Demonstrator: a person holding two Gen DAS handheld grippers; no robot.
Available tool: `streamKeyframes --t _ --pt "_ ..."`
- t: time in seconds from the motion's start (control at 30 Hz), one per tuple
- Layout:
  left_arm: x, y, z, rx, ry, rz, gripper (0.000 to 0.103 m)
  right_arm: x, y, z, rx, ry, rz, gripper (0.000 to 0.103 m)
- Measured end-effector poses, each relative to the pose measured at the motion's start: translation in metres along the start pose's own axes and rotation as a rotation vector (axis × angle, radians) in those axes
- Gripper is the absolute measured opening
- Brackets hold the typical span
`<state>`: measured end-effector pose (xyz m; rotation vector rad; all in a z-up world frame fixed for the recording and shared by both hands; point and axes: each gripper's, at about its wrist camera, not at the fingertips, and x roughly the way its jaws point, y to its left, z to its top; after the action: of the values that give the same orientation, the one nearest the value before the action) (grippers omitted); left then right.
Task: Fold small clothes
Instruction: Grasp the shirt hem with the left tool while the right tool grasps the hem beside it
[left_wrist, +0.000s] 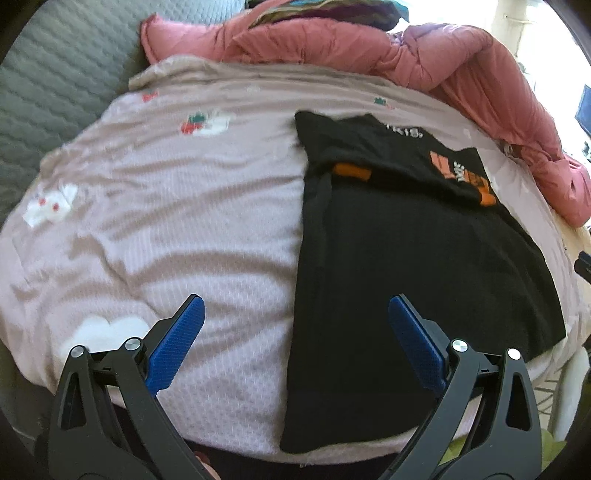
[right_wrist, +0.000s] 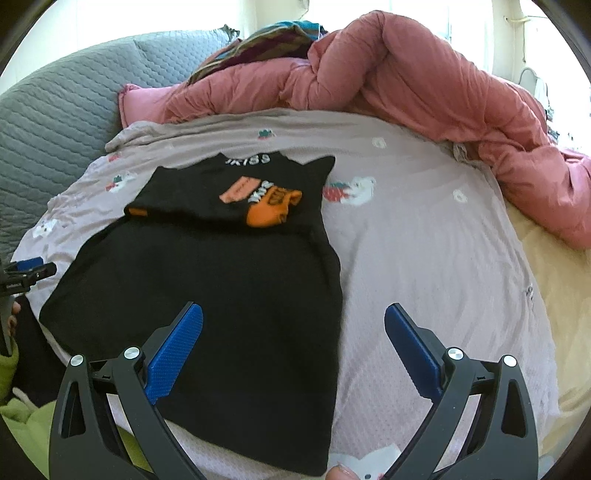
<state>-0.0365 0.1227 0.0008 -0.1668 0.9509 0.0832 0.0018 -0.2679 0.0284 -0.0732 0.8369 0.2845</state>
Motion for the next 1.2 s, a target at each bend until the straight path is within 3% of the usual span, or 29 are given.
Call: streamKeyframes --t 0.1,0.4,0.47,0.53,0.7,0.87,0.97,1.2 --pt "0.007 0.007 -0.008 -0.025 0.034 -0.013 0.088 0.003 0.0 -0.008 -0.012 0.019 -0.002 0.098" --pt "0.006 -0.003 -0.018 0.002 0.046 -0.024 0.038 0.007 -0.002 -0.022 -0.015 0.051 0.031 0.095" --pt "0.006 -0.007 -0.022 0.017 0.058 -0.032 0.025 0.008 -0.003 -0.025 -0.025 0.066 0.043 0.072" --pt "0.009 -0.011 -0.025 0.028 0.081 -0.042 0.02 0.009 -0.002 -0.027 -0.03 0.076 0.051 0.07" --pt "0.015 -0.009 -0.028 0.01 0.111 -0.039 0.023 0.016 -0.003 -0.034 -0.037 0.106 0.078 0.063" --pt "0.016 -0.008 -0.03 -0.001 0.115 -0.027 0.041 0.019 -0.01 -0.038 -0.013 0.116 0.099 0.061" --pt "0.018 -0.007 -0.03 -0.011 0.125 -0.031 0.042 0.024 -0.012 -0.042 -0.006 0.133 0.124 0.05" --pt "0.022 -0.008 -0.03 -0.003 0.136 -0.027 0.04 0.038 -0.02 -0.05 0.026 0.157 0.144 0.046"
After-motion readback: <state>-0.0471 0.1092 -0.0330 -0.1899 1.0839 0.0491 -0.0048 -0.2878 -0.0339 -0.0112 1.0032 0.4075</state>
